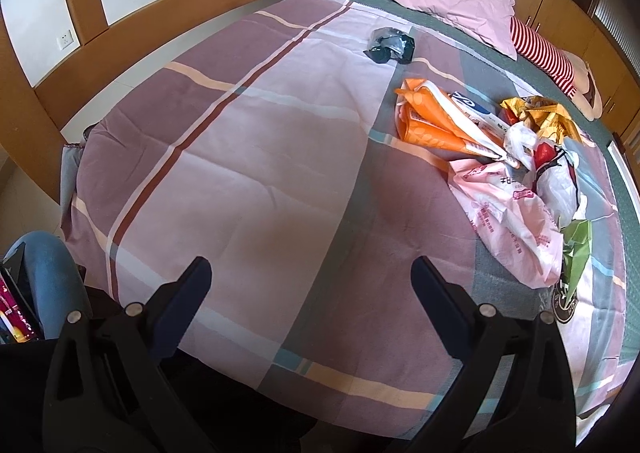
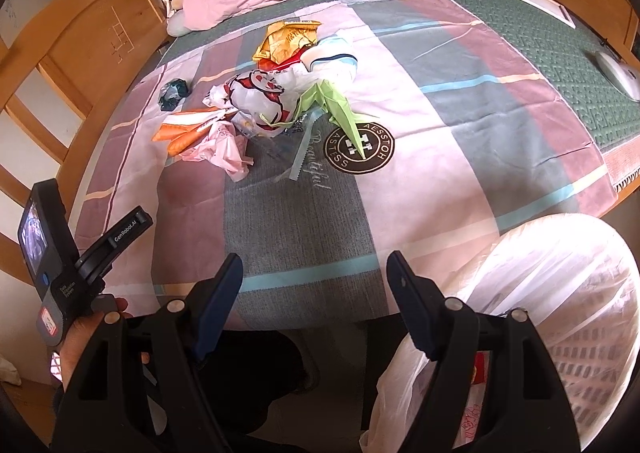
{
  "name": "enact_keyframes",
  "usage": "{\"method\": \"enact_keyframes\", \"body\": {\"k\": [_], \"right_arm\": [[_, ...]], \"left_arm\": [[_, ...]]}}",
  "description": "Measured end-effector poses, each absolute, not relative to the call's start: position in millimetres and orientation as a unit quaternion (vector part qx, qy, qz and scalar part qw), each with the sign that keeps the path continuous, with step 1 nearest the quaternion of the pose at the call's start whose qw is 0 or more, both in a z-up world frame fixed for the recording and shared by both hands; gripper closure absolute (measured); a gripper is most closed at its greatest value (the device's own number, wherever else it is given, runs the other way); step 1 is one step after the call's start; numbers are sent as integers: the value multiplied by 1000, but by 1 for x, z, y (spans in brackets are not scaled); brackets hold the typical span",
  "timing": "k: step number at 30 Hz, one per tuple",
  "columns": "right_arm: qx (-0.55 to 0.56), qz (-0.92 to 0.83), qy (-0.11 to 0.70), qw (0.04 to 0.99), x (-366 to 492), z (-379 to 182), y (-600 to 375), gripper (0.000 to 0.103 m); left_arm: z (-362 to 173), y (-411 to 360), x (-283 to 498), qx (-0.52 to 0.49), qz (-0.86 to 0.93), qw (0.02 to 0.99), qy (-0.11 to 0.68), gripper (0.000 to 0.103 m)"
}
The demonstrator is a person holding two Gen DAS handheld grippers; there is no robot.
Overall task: Collect trash
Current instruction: 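Move both tools back over the bed toward the remaining trash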
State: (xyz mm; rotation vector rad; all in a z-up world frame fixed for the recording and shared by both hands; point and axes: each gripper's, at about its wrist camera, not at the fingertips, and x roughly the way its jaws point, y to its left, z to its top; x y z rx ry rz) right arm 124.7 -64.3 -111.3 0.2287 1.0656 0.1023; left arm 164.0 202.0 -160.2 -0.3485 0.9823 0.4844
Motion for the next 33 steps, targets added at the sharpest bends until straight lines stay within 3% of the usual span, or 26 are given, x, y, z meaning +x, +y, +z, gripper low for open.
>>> {"method": "enact_keyframes", "body": {"k": [12, 22, 31, 33], "right_arm": [[133, 47, 515, 845, 132, -122, -82, 30], [126, 85, 471, 869, 204, -100, -42, 30], [48, 127, 510, 849, 270, -148, 40, 30], [58, 143, 528, 835, 273, -162, 44, 34]], "left_arm": [[-163, 200, 166, -161, 233, 837, 469, 4], [-159, 228, 150, -243, 282, 823, 429, 4], [-158, 254, 130, -308, 326, 803, 392, 4], [-160, 258, 128, -316, 332, 798, 392, 4]]}}
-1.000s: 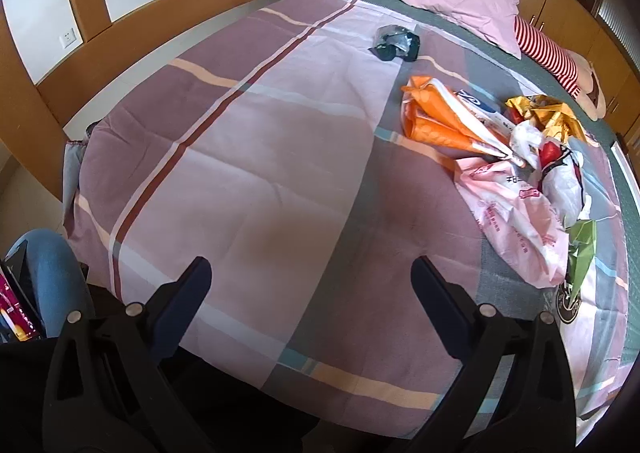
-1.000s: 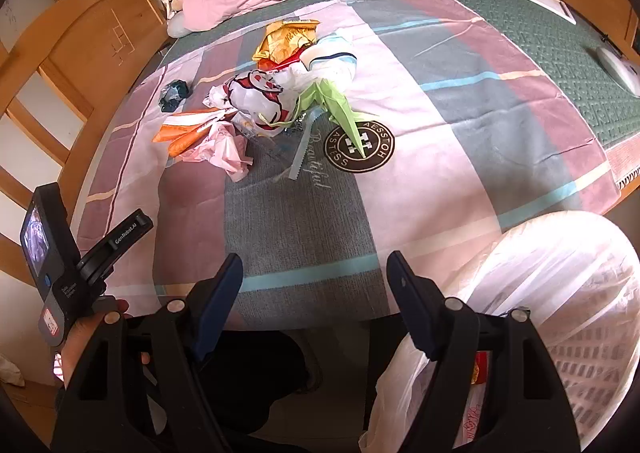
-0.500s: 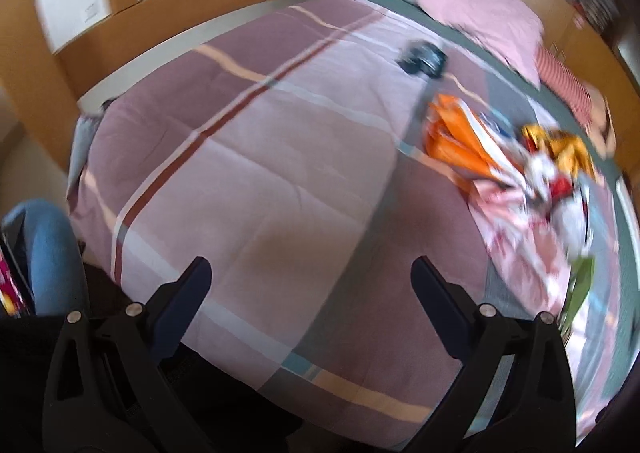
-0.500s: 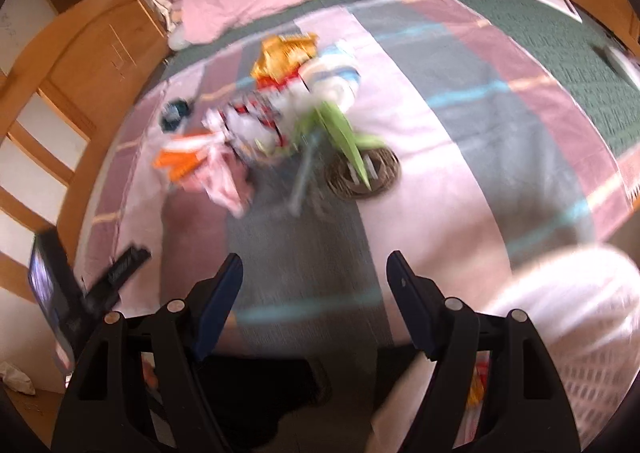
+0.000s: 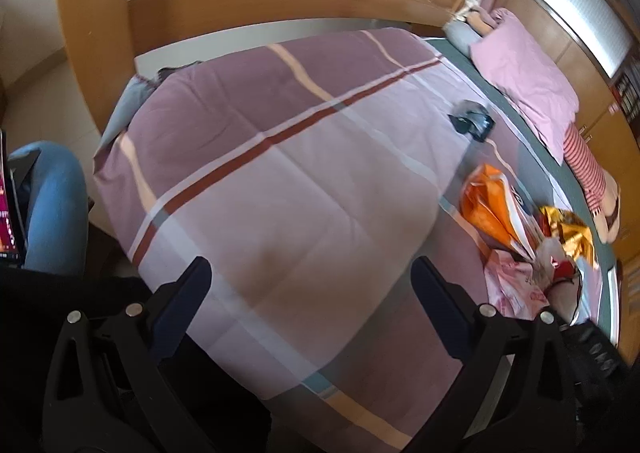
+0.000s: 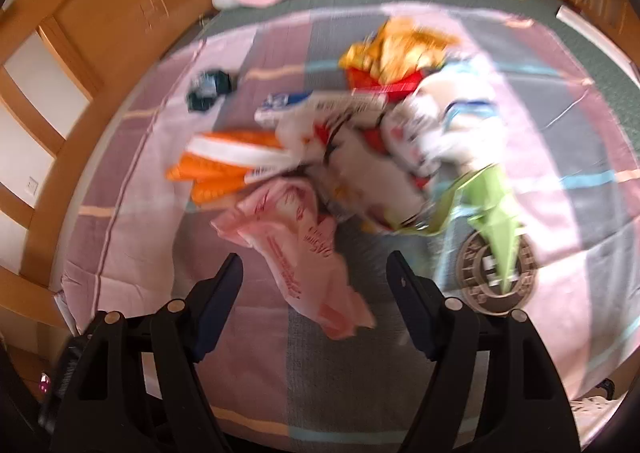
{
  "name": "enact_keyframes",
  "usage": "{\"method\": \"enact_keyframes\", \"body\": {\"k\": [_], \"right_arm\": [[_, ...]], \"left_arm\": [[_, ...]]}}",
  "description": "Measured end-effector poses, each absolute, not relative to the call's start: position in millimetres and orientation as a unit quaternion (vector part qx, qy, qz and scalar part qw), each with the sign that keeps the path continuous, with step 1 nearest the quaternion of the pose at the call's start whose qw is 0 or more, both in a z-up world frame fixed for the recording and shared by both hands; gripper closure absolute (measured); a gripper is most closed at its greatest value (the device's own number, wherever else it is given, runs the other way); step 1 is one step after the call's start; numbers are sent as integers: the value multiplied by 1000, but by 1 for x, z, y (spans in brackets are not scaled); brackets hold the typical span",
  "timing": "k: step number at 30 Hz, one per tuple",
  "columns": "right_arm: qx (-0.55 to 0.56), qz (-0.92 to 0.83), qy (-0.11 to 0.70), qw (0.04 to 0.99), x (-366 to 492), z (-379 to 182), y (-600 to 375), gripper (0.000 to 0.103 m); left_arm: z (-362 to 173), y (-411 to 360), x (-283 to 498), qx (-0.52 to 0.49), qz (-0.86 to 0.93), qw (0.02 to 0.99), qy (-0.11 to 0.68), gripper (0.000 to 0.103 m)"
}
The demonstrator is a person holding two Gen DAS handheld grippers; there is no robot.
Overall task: Collect trash
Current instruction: 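Move both tools back over the bed toward the remaining trash, then grasp the green paper with the right tool while the left tool grasps the pink plastic bag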
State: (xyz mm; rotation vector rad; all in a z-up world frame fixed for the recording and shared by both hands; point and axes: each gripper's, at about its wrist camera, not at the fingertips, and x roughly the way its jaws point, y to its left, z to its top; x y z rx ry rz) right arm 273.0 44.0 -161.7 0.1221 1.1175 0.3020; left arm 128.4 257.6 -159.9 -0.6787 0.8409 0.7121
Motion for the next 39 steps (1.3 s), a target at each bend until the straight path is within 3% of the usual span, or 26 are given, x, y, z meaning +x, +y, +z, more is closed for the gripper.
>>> {"method": "enact_keyframes", "body": {"k": [2, 4, 7, 10, 12, 13, 14, 19, 28, 32, 37, 39], "right_arm": [[68, 164, 548, 818, 270, -171, 48, 63], [81, 179, 559, 806, 263, -176, 49, 72], [86, 201, 562, 798, 250, -174, 52, 74], [96, 225, 570, 785, 241, -174, 53, 74], [96, 240, 582, 771, 237, -172, 51, 63], [98, 242, 586, 767, 235, -169, 47, 47], [108, 246, 581, 768, 235, -162, 39, 42], [157, 183, 481, 843, 242, -107, -29, 34], [100, 93, 494, 858, 271, -130, -54, 34], [58, 30, 480, 875, 295, -149, -52, 34], [46, 41, 526, 848, 317, -183, -48, 35], [38, 50, 526, 848, 314, -184, -45, 49]], "left_arm": [[-161, 260, 127, -322, 336, 794, 390, 4], [-160, 259, 126, -325, 337, 794, 388, 4], [-159, 257, 125, -325, 337, 796, 384, 4], [-159, 255, 126, -324, 335, 797, 385, 4], [-159, 256, 125, -326, 333, 797, 385, 4], [-160, 257, 124, -327, 333, 796, 385, 4], [-160, 258, 124, -329, 333, 795, 385, 4], [-160, 257, 124, -339, 327, 792, 387, 4], [-141, 218, 148, -261, 267, 845, 382, 4], [-147, 216, 153, -276, 249, 841, 393, 4], [-148, 212, 157, -319, 192, 848, 378, 4], [-148, 204, 164, -316, 172, 851, 382, 4]]}}
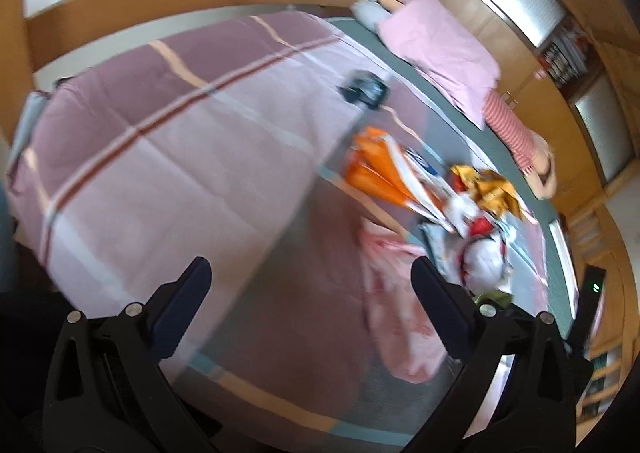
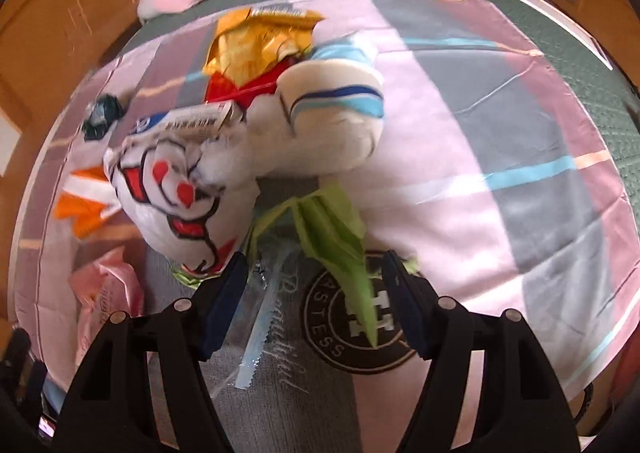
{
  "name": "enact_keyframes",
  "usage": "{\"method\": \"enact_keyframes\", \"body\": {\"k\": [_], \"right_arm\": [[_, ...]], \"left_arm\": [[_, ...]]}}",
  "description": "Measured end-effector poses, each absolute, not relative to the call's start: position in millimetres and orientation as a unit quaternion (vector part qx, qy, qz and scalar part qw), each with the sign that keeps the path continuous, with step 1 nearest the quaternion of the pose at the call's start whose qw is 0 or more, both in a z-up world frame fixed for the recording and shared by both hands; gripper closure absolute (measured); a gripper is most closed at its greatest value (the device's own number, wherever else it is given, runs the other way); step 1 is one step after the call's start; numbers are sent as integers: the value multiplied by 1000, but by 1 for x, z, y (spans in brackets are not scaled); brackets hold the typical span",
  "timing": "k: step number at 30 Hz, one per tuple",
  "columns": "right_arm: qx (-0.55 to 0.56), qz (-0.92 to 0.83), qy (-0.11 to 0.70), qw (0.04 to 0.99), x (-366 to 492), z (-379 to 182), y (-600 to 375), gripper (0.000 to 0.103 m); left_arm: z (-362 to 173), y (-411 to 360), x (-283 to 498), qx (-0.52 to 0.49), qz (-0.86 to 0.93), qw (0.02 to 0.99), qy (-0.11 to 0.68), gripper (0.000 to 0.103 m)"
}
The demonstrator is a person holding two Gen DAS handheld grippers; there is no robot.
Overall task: Collect trash
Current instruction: 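Grasp the green paper with the right tool while the left tool grasps the pink plastic bag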
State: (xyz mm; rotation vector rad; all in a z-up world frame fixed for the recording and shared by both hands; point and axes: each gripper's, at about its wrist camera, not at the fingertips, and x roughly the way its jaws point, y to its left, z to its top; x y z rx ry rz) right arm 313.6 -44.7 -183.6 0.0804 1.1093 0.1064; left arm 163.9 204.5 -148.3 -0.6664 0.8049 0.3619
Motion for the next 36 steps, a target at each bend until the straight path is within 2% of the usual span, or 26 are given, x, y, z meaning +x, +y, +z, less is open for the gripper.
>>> {"method": "enact_keyframes", "body": {"k": [2, 4, 5, 8, 16, 23, 29, 36], "right_arm": [[35, 62, 530, 845, 308, -182, -42, 68], [40, 85, 535, 840, 300, -179, -36, 80], [41, 97, 538, 836, 295, -178, -34, 86], [51, 121, 541, 831, 283, -173, -32, 92], [132, 84, 541, 826, 268, -166, -68, 94], [188, 70, 536, 820, 256, -167, -95, 94], [203, 78, 547, 808, 254, -174, -101, 94], [188, 72, 547, 813, 248, -176, -104, 94]], "left_arm": [[-149, 196, 170, -308, 160, 854, 388, 4], [-149, 190, 175, -297, 158, 856, 392, 4], [-149, 188, 176, -296, 156, 856, 394, 4], [-152, 182, 181, -295, 150, 853, 403, 4], [-153, 181, 181, -288, 153, 853, 407, 4], [-148, 158, 188, -239, 110, 873, 411, 4], [-166, 142, 205, -240, 72, 853, 458, 4], [-182, 127, 218, -187, 70, 848, 491, 4]]}}
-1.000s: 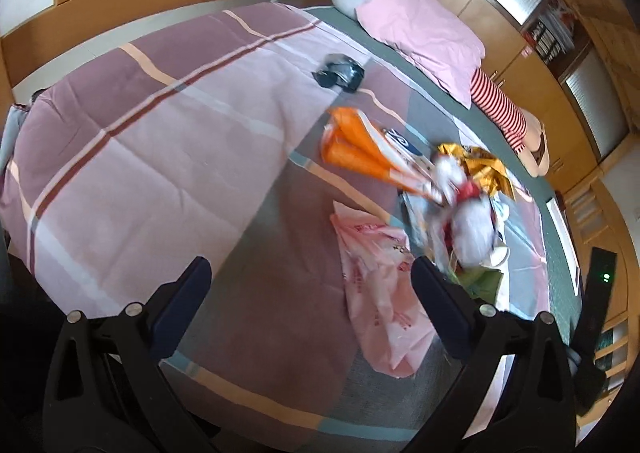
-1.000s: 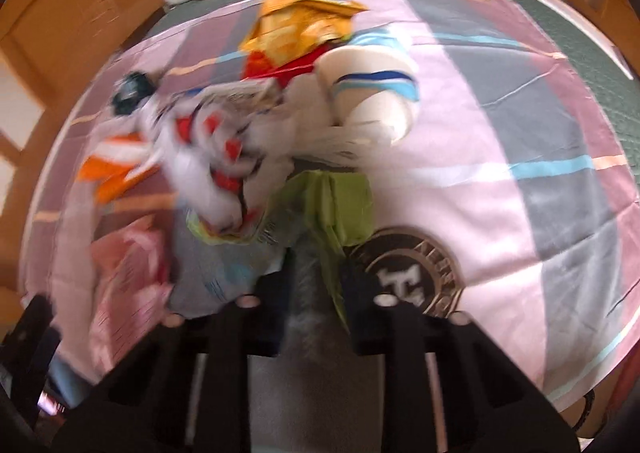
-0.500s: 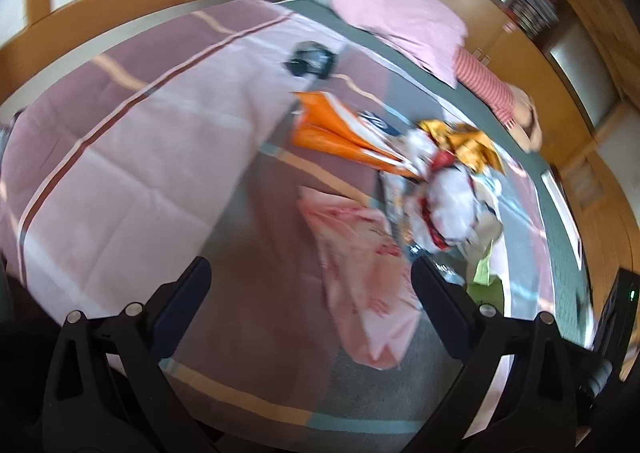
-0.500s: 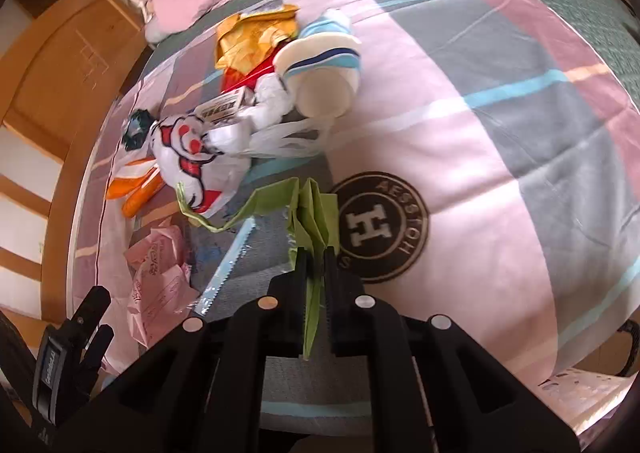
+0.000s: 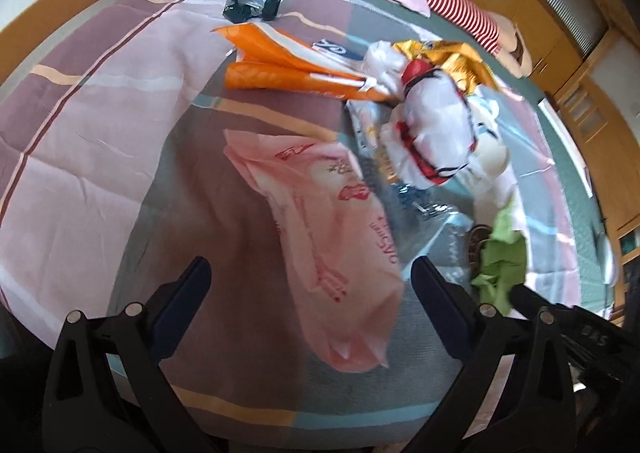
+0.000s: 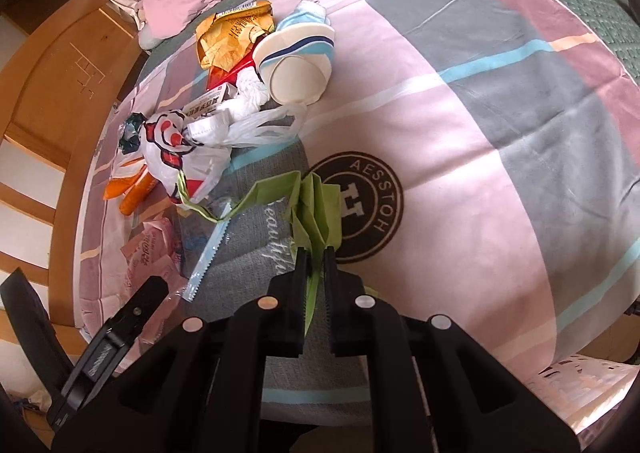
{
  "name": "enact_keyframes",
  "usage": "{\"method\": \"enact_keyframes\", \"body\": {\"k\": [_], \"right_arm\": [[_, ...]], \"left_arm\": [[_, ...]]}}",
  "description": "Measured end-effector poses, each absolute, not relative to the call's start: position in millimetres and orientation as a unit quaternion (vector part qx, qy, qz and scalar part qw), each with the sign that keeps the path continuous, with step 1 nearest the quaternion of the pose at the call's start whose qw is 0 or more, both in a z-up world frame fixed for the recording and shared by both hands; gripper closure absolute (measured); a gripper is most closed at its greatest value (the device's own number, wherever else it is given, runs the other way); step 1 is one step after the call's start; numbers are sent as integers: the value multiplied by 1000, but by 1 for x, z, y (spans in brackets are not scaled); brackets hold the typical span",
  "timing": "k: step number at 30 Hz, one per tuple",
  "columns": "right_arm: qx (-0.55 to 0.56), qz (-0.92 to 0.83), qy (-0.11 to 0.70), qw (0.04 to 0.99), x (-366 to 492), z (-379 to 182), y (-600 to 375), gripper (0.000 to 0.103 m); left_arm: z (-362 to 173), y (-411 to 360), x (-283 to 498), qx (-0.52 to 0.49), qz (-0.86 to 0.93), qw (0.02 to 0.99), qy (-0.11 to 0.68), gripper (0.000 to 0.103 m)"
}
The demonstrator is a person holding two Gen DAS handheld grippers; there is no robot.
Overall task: Collect trash
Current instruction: 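Grasp the green paper with the right tool while the left tool grasps the pink plastic bag, then carry both items to the wastebasket and open both tools to drop them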
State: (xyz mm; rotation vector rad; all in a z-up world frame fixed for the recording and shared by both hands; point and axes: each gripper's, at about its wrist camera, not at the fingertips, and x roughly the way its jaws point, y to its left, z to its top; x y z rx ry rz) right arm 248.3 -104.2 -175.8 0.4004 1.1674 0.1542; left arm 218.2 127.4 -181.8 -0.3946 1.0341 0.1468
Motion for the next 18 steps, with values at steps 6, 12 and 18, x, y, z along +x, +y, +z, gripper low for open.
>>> {"method": "enact_keyframes", "body": {"k": [6, 12, 18], "right_arm": [[170, 68, 540, 821, 247, -172, -104, 94], [166, 72, 542, 821, 246, -173, -99, 94], [160, 70, 540, 823, 246, -174, -96, 94]], "left_arm": [[-189, 135, 219, -187, 74, 843, 500, 25], [-195, 139, 220, -176, 72, 838, 512, 51], [-195, 147, 218, -192, 80, 834, 512, 70]]}}
